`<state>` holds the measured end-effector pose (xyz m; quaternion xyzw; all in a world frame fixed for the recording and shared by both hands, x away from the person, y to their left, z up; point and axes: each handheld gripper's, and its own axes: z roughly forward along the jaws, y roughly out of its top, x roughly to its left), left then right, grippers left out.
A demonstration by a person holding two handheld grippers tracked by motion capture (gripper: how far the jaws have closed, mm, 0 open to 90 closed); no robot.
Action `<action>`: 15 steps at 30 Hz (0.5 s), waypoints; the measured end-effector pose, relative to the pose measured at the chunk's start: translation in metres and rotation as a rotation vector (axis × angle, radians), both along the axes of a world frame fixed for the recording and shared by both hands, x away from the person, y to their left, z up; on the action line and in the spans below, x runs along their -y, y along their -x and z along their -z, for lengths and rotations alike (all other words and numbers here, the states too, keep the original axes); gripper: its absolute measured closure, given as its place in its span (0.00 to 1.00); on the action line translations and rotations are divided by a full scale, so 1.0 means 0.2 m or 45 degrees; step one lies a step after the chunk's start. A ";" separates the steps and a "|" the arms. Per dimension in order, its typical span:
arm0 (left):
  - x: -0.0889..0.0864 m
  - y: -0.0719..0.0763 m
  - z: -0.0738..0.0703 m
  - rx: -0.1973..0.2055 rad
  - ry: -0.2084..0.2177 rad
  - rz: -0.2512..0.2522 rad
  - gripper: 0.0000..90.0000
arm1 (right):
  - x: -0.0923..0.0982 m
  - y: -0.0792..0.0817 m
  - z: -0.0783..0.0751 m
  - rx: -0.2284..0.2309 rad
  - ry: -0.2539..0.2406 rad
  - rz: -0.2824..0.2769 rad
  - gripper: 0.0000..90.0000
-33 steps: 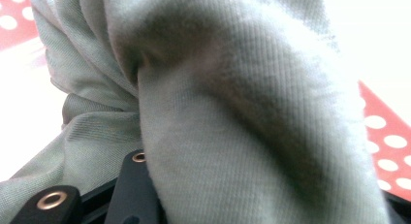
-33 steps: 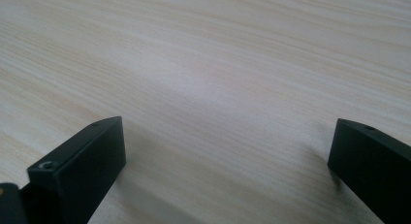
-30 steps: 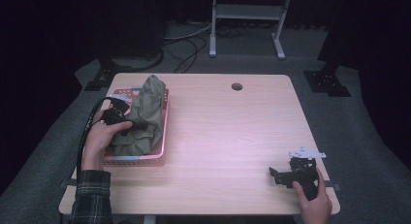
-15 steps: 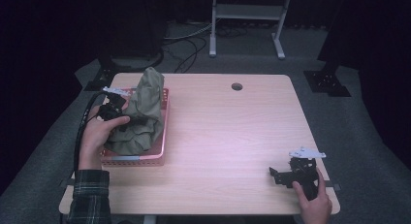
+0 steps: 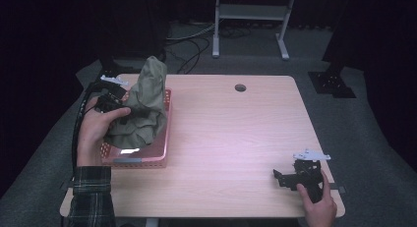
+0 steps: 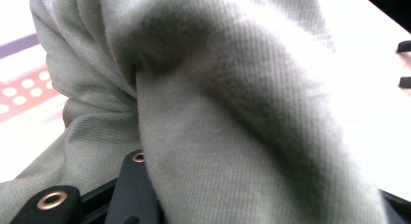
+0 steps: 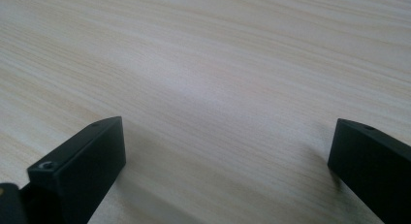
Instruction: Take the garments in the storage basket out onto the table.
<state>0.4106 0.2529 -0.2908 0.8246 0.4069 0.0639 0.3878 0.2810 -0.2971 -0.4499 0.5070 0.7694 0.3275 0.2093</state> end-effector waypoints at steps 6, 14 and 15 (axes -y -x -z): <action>0.02 0.02 -0.03 0.014 0.016 -0.009 0.61 | 0.00 0.00 0.00 0.000 0.000 0.001 0.00; 0.05 0.03 -0.02 -0.002 0.042 0.006 0.61 | 0.00 0.00 0.00 0.000 0.000 0.001 0.00; 0.05 0.03 -0.02 -0.003 0.046 0.001 0.61 | 0.00 0.00 0.00 0.000 0.000 0.001 0.00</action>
